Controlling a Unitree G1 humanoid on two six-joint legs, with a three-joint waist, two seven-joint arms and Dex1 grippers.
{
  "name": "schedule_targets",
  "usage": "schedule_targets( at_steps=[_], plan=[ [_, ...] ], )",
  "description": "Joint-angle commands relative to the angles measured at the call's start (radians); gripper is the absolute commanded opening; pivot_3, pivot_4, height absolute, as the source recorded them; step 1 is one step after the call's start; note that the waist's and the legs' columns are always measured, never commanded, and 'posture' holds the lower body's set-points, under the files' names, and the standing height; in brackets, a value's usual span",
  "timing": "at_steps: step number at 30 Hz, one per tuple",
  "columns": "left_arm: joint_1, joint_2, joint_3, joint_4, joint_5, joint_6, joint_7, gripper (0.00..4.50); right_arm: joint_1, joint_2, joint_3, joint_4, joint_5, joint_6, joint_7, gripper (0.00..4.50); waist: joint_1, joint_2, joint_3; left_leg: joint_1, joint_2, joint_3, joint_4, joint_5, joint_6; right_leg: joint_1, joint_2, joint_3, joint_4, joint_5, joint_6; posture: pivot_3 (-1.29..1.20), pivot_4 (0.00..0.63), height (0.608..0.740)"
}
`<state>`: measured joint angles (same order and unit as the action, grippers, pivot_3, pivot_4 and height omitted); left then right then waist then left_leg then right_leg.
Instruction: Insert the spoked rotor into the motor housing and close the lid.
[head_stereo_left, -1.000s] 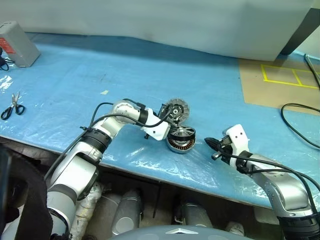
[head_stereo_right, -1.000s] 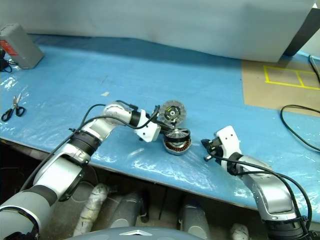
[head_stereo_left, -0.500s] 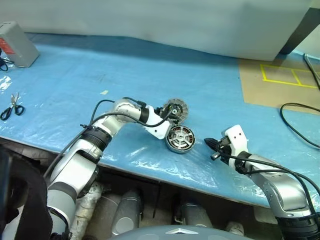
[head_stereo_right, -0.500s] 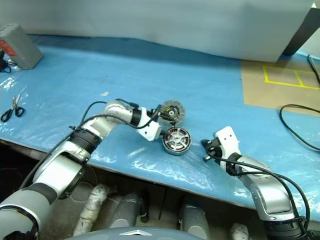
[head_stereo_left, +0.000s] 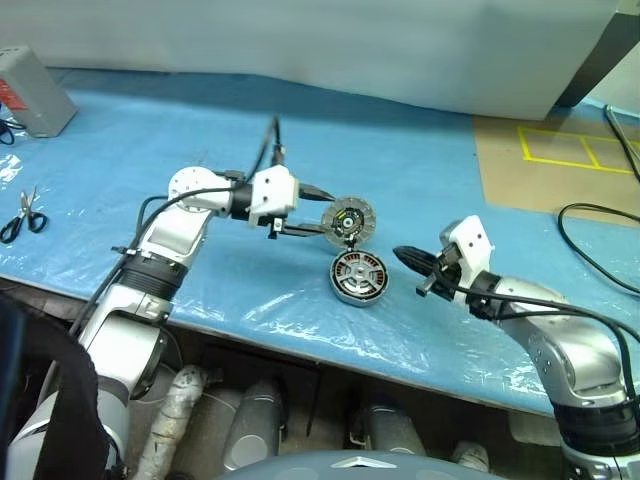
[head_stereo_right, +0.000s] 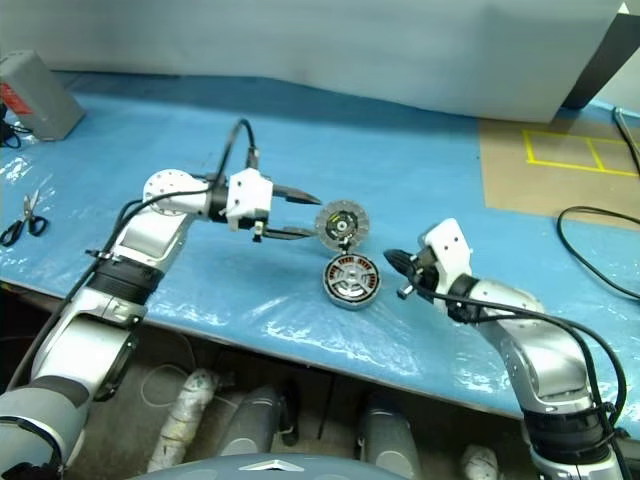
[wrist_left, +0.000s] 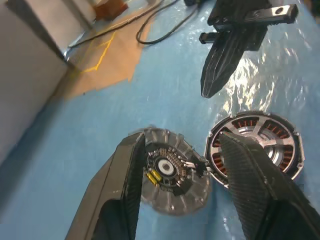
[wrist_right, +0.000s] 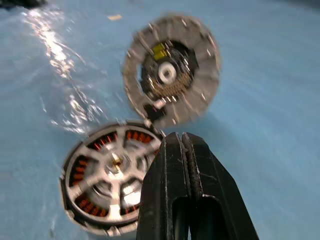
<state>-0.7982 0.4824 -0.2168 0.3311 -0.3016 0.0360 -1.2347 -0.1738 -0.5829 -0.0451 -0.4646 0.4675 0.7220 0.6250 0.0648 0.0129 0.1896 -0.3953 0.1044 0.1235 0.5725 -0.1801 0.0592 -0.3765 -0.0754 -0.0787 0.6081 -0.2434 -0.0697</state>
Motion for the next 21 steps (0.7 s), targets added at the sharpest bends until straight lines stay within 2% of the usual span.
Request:
schedule_targets(
  at_steps=[1,6,10,13,18,21],
  plan=[
    [-0.003,-0.028,0.071,0.004,-0.051,0.141,0.073,2.47,-0.072,0.031,0.093,0.035,0.002,-0.008,0.041,0.00,0.001,0.000,0.000,0.000,0.000,0.000,0.000,0.000,0.000,0.000,0.000,0.000,0.000,0.000,0.000,0.00,0.150,0.740],
    [-0.034,-0.081,0.119,0.091,-0.025,0.165,0.176,2.47,-0.137,0.064,0.198,0.218,-0.065,-0.053,0.086,0.00,0.005,0.000,0.000,-0.003,0.000,0.000,0.002,0.000,0.001,0.000,0.000,0.000,-0.001,0.000,0.000,0.00,0.150,0.740],
    [-0.046,-0.098,0.129,0.148,0.000,0.154,0.212,2.47,-0.087,0.002,0.307,0.341,-0.215,-0.160,0.119,0.00,0.004,0.000,0.000,-0.008,0.000,0.000,0.004,0.000,0.006,-0.005,0.000,-0.001,-0.001,0.000,0.000,0.00,0.150,0.740],
    [-0.060,-0.113,0.125,0.223,0.036,0.112,0.244,2.47,-0.052,-0.032,0.335,0.363,-0.269,-0.220,0.128,0.00,0.005,-0.001,-0.001,-0.006,0.000,0.000,0.004,0.000,0.006,-0.003,0.000,-0.001,-0.001,0.000,0.000,0.00,0.150,0.740],
    [-0.139,-0.202,0.138,0.430,0.070,0.029,0.298,2.47,-0.085,0.052,0.165,0.260,-0.052,-0.120,0.140,0.00,0.012,-0.002,0.000,0.005,0.000,0.000,0.004,-0.002,0.003,0.010,0.000,0.000,-0.003,0.000,0.000,0.00,0.150,0.740],
    [-0.207,-0.266,0.162,0.562,0.065,0.004,0.290,2.47,-0.103,0.065,0.114,0.195,0.016,-0.069,0.145,0.00,0.013,-0.002,0.000,0.004,0.000,0.000,0.004,-0.002,0.004,0.009,0.000,0.000,-0.003,0.000,0.000,0.00,0.150,0.740]
  ],
)
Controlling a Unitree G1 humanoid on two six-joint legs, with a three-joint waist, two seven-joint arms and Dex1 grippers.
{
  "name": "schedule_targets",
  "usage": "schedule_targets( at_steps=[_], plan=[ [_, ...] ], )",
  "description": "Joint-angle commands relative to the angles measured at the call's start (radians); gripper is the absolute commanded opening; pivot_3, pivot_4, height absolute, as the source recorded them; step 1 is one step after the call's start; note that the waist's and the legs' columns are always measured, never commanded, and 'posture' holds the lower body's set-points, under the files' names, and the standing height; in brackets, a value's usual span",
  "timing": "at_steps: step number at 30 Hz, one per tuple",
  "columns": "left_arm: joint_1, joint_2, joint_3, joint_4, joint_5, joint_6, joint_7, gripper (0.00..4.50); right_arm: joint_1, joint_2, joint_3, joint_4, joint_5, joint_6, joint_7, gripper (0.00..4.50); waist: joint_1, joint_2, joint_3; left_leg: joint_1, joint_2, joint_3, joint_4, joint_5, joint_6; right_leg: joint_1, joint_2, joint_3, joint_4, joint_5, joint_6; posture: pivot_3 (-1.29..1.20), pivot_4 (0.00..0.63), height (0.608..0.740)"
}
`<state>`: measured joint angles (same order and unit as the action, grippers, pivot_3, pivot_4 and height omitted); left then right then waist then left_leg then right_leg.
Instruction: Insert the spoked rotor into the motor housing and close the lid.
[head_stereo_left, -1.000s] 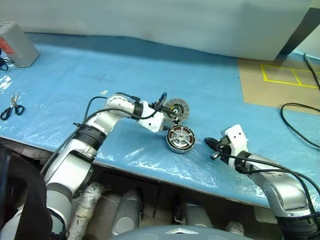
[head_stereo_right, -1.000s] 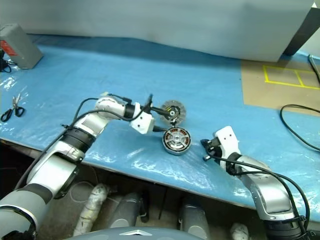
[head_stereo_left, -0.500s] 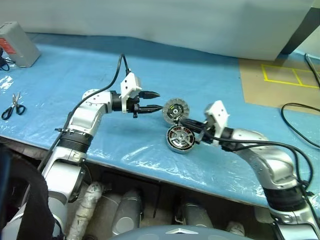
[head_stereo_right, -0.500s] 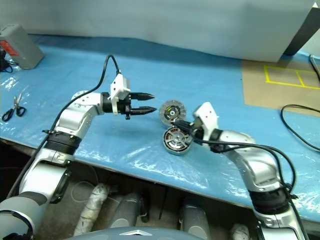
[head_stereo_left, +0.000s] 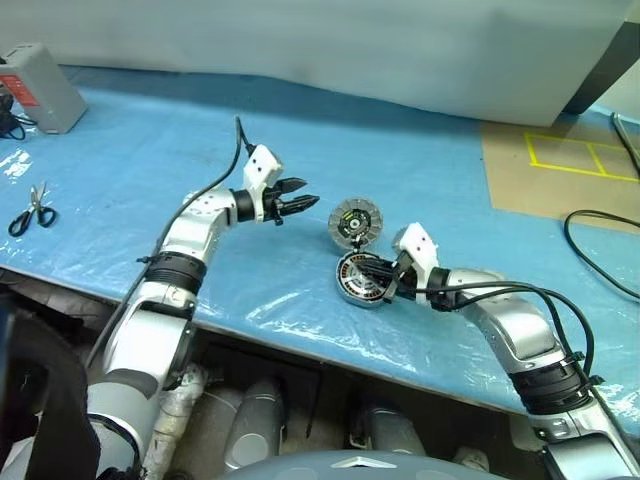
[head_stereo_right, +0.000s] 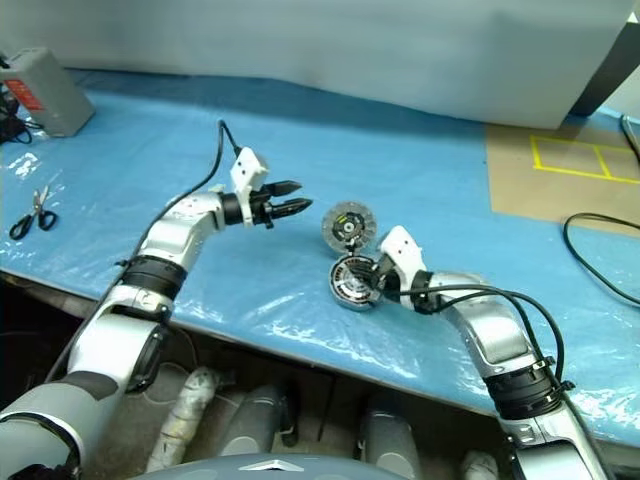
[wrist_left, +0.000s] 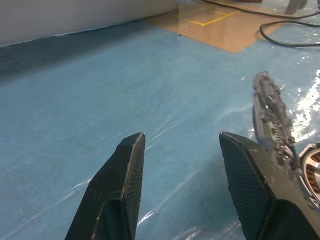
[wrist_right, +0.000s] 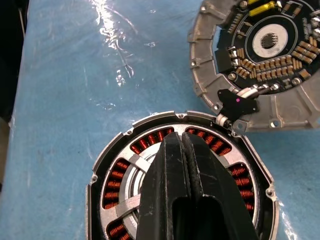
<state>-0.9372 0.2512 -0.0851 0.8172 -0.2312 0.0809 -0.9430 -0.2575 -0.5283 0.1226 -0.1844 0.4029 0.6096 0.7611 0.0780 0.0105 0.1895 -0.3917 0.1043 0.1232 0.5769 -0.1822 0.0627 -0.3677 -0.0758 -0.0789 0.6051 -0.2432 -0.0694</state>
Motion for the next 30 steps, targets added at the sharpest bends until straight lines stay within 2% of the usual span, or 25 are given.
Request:
schedule_targets(
  at_steps=[1,7,11,13,16,19,26,30],
  plan=[
    [-0.089,-0.053,0.038,0.118,-0.006,-0.046,-0.015,2.47,-0.024,0.014,-0.075,-0.113,0.110,0.066,0.004,0.00,-0.002,0.000,0.000,-0.001,0.000,0.000,0.000,0.000,0.001,-0.001,0.000,0.000,0.000,0.000,0.000,0.00,0.150,0.740],
    [-0.173,-0.112,0.085,0.293,-0.016,-0.021,-0.109,2.47,0.011,-0.010,-0.180,-0.267,0.218,0.171,-0.048,0.00,-0.009,0.000,0.000,-0.015,0.000,0.000,0.000,0.002,0.004,-0.017,0.000,-0.001,0.003,0.001,0.001,0.00,0.150,0.740],
    [-0.195,-0.118,0.099,0.385,0.017,-0.021,-0.113,2.47,0.078,-0.028,-0.211,-0.337,0.223,0.206,-0.103,0.00,-0.006,0.000,0.000,-0.015,0.001,0.000,-0.002,0.002,0.004,-0.018,0.000,-0.002,0.002,0.000,0.000,0.00,0.150,0.740],
    [-0.204,-0.127,0.106,0.388,0.013,0.000,-0.180,2.47,0.107,-0.028,-0.224,-0.354,0.217,0.216,-0.132,0.00,-0.006,0.000,0.000,-0.016,0.001,0.000,-0.002,0.002,0.004,-0.017,0.000,-0.002,0.001,0.000,0.000,0.00,0.150,0.740],
    [-0.191,-0.144,0.070,0.346,0.042,-0.057,-0.290,2.47,0.142,-0.029,-0.238,-0.369,0.210,0.222,-0.169,0.00,-0.002,0.000,0.000,-0.016,0.001,0.000,-0.001,0.002,0.004,-0.018,0.000,-0.002,0.000,0.000,0.000,0.00,0.150,0.740],
    [-0.172,-0.168,0.044,0.262,0.034,-0.029,-0.407,2.47,0.161,-0.027,-0.251,-0.375,0.206,0.227,-0.208,0.00,0.002,0.000,0.000,-0.015,0.000,0.000,-0.001,0.002,0.004,-0.017,-0.001,-0.002,0.000,0.000,0.000,0.00,0.150,0.740],
    [-0.084,-0.202,-0.043,0.084,0.058,-0.013,-0.507,2.47,0.199,-0.021,-0.264,-0.394,0.206,0.226,-0.252,0.00,-0.001,0.000,0.000,-0.015,0.001,0.000,-0.002,0.002,0.004,-0.016,-0.001,-0.002,0.000,0.000,0.000,0.00,0.150,0.740],
    [-0.016,-0.189,-0.126,0.035,0.115,-0.074,-0.544,2.47,0.187,-0.006,-0.330,-0.418,0.272,0.251,-0.285,0.00,-0.004,0.000,0.000,-0.014,0.001,0.000,-0.002,0.002,0.004,-0.016,-0.001,-0.002,0.001,0.000,0.000,0.00,0.150,0.740]
  ],
)
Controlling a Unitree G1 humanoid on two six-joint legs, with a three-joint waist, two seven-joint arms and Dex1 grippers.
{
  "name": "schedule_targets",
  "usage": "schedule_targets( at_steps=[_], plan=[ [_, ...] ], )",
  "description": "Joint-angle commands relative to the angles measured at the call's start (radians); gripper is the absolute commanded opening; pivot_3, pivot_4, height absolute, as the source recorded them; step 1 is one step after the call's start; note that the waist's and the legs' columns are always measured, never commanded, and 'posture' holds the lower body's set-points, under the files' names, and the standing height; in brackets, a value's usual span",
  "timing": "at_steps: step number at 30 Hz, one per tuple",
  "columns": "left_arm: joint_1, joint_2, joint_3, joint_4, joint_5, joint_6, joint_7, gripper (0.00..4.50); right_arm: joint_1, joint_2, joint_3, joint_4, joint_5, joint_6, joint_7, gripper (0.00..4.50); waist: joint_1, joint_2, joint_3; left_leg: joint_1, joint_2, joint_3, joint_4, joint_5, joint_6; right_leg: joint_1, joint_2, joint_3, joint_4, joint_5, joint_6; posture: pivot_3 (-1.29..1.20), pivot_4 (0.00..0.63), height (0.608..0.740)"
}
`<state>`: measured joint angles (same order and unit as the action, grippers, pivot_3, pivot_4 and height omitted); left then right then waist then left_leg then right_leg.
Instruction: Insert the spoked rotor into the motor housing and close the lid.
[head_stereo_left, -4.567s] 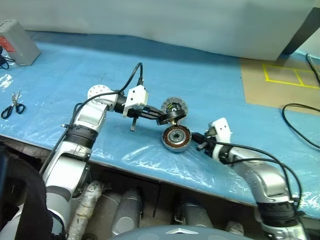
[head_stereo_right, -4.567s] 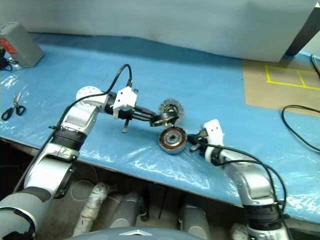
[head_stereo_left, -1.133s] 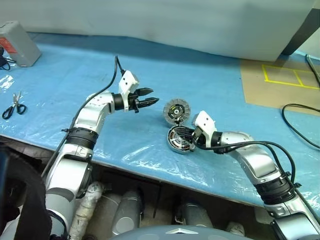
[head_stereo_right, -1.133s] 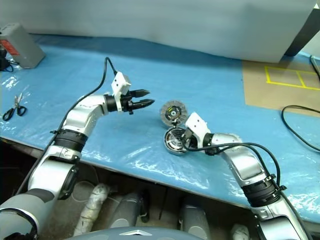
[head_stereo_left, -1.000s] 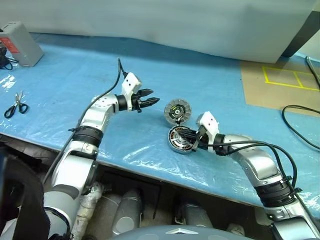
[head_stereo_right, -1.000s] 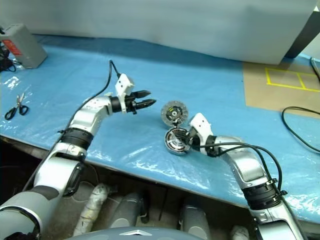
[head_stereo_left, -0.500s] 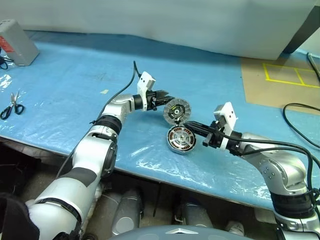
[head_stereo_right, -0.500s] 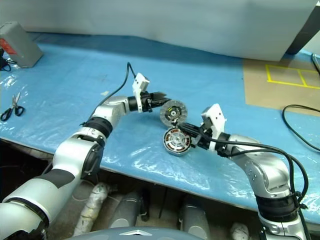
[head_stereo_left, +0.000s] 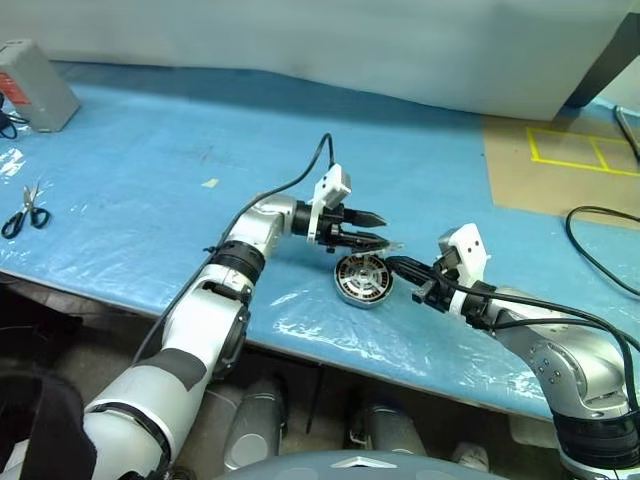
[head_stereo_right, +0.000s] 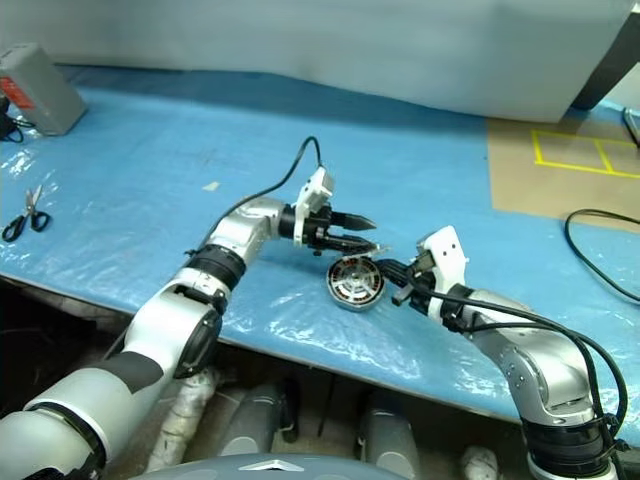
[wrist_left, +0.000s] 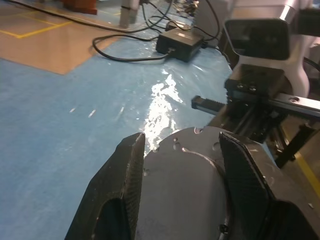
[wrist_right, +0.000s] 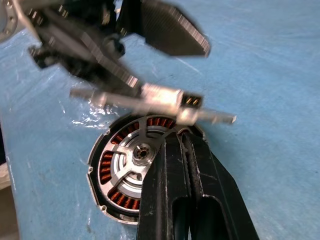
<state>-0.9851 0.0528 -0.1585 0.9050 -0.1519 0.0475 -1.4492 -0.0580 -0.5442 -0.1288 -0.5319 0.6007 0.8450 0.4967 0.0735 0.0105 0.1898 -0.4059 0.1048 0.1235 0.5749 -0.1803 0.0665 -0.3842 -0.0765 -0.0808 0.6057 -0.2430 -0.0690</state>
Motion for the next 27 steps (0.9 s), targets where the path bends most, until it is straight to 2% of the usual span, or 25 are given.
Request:
schedule_targets(
  at_steps=[1,5,7,11,18,23,27],
  plan=[
    [0.044,0.012,-0.064,-0.064,0.040,-0.044,-0.044,2.47,-0.012,0.009,-0.099,-0.095,0.107,0.028,-0.019,0.00,0.000,0.000,0.000,0.000,0.000,0.000,0.000,0.000,0.000,0.000,0.000,0.000,0.000,0.000,0.000,0.00,0.150,0.740],
    [0.072,0.016,-0.086,-0.081,0.046,-0.040,-0.045,2.47,0.017,-0.034,-0.151,-0.194,0.226,0.074,0.013,0.00,0.000,0.002,0.000,0.001,0.000,0.000,0.000,0.000,0.000,0.001,0.000,0.000,0.000,0.000,0.000,0.00,0.150,0.740],
    [0.076,0.016,-0.092,-0.069,0.056,-0.048,-0.031,2.47,0.047,-0.101,-0.142,-0.231,0.216,0.078,0.048,0.00,0.001,0.003,0.000,0.001,0.000,0.000,0.000,0.000,0.000,0.001,0.000,0.000,-0.001,0.000,0.000,0.00,0.150,0.740],
    [0.077,0.008,-0.091,-0.056,0.060,-0.055,-0.005,2.47,0.067,-0.161,-0.126,-0.238,0.189,0.065,0.050,0.00,0.007,0.002,0.000,0.001,0.000,0.000,0.000,0.000,0.000,0.003,0.000,0.000,-0.002,0.000,0.001,0.00,0.150,0.740],
    [0.109,0.026,-0.103,-0.117,0.049,-0.025,-0.039,2.47,0.015,-0.126,-0.088,-0.200,0.172,0.055,-0.007,0.00,0.006,0.002,0.000,0.005,0.000,0.000,-0.001,-0.002,-0.003,0.007,0.000,0.000,-0.004,0.001,0.002,0.00,0.150,0.740],
    [0.097,0.082,-0.050,-0.291,-0.053,0.126,-0.089,2.47,0.001,-0.115,-0.054,-0.190,0.152,0.042,-0.013,0.00,0.002,0.003,0.000,0.003,0.000,0.000,-0.003,-0.001,-0.002,0.003,0.000,0.000,-0.004,0.001,0.002,0.00,0.150,0.740],
    [0.042,0.139,0.049,-0.424,-0.157,0.274,-0.026,2.47,0.000,-0.125,-0.001,-0.182,0.113,0.015,0.008,0.00,0.001,0.003,0.001,0.001,0.000,0.000,-0.003,0.000,0.000,0.001,0.000,0.000,-0.003,0.001,0.002,0.00,0.150,0.740]
  ],
)
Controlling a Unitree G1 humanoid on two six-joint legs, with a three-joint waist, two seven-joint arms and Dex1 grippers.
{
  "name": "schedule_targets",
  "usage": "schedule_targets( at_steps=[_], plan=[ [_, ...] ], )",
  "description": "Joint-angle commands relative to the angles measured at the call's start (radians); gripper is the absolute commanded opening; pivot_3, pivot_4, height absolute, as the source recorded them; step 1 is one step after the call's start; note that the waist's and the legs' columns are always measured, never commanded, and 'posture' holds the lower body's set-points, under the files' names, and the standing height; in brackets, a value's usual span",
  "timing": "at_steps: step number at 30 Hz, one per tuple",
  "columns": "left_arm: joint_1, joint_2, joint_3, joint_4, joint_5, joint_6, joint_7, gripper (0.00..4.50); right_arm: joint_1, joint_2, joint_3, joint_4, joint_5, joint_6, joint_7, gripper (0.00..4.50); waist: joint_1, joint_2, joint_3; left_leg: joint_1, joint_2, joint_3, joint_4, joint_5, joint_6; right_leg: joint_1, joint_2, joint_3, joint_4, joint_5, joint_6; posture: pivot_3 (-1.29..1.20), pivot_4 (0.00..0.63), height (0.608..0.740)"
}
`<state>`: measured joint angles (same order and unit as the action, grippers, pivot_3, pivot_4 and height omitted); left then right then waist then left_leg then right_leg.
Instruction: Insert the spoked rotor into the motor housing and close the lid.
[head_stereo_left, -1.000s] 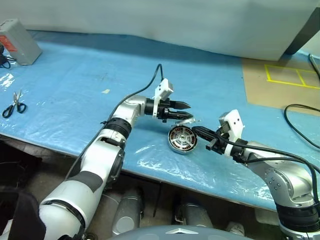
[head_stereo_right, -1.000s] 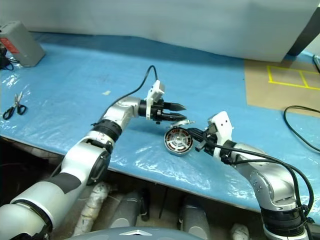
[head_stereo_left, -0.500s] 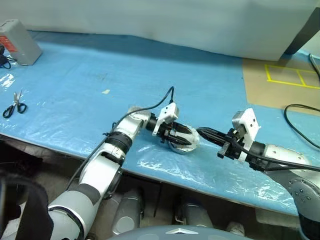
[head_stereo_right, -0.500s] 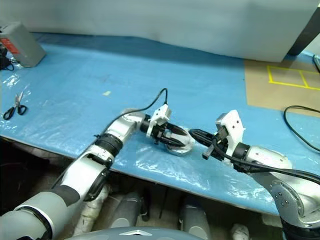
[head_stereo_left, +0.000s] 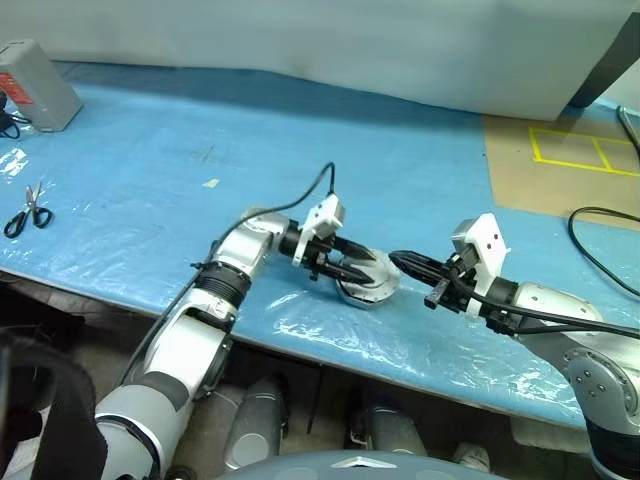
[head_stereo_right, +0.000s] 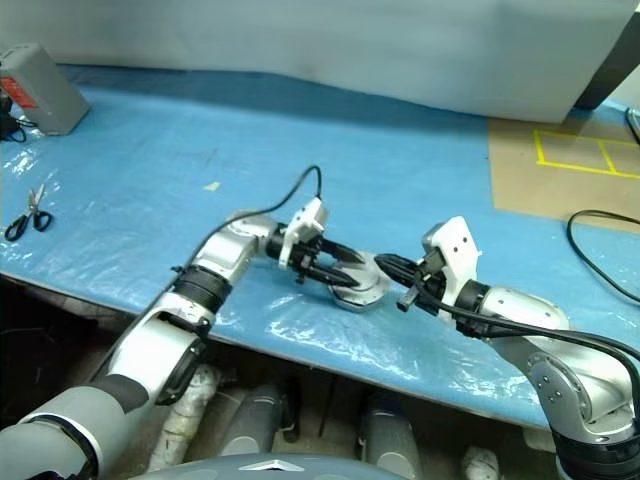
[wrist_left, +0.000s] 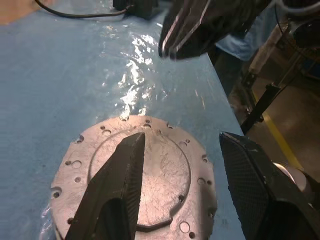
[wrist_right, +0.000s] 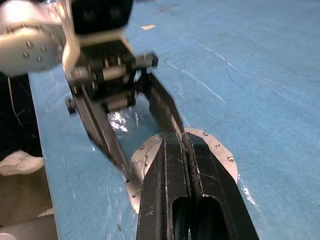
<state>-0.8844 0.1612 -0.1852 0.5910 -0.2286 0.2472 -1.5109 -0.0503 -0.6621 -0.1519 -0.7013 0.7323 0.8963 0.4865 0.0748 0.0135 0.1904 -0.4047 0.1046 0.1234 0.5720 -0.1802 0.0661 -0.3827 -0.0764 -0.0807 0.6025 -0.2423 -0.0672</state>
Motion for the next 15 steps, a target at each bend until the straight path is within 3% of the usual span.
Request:
schedule_targets(
  at_steps=[1,3,6,11,15],
  plan=[
    [-0.063,0.061,0.092,-0.136,-0.093,0.093,0.039,2.47,-0.013,-0.011,0.039,-0.008,-0.030,-0.044,0.028,0.00,-0.001,0.000,0.000,0.000,0.000,0.000,0.000,0.000,0.000,0.000,0.000,0.000,0.000,0.000,0.000,0.00,0.150,0.740],
    [-0.053,0.124,0.108,-0.182,-0.108,0.127,0.035,2.47,-0.022,-0.020,0.075,0.005,-0.057,-0.066,0.050,0.00,-0.008,0.001,0.000,0.001,0.000,0.000,0.000,0.000,0.000,0.000,0.000,0.000,0.000,0.000,0.000,0.00,0.150,0.740],
    [0.008,0.225,0.096,-0.212,-0.081,0.119,0.028,2.50,-0.041,-0.038,0.167,0.066,-0.157,-0.140,0.092,0.58,-0.012,0.002,-0.001,0.002,0.000,0.001,-0.001,0.000,-0.001,0.000,0.000,0.001,0.000,0.000,0.000,0.00,0.150,0.740],
    [0.118,0.314,0.107,-0.256,-0.063,0.087,0.084,2.50,-0.080,-0.038,0.270,0.195,-0.287,-0.252,0.145,2.16,-0.007,0.003,-0.001,0.000,0.000,0.001,0.000,0.000,-0.001,-0.001,0.001,0.001,0.000,0.000,0.000,0.00,0.150,0.740],
    [0.202,0.362,0.125,-0.362,-0.097,0.114,0.107,2.50,-0.103,-0.016,0.283,0.258,-0.320,-0.305,0.176,3.53,-0.004,0.002,0.000,-0.002,0.000,0.000,0.001,0.000,-0.001,-0.002,0.000,0.001,0.001,0.000,0.000,0.00,0.150,0.740]
  ],
)
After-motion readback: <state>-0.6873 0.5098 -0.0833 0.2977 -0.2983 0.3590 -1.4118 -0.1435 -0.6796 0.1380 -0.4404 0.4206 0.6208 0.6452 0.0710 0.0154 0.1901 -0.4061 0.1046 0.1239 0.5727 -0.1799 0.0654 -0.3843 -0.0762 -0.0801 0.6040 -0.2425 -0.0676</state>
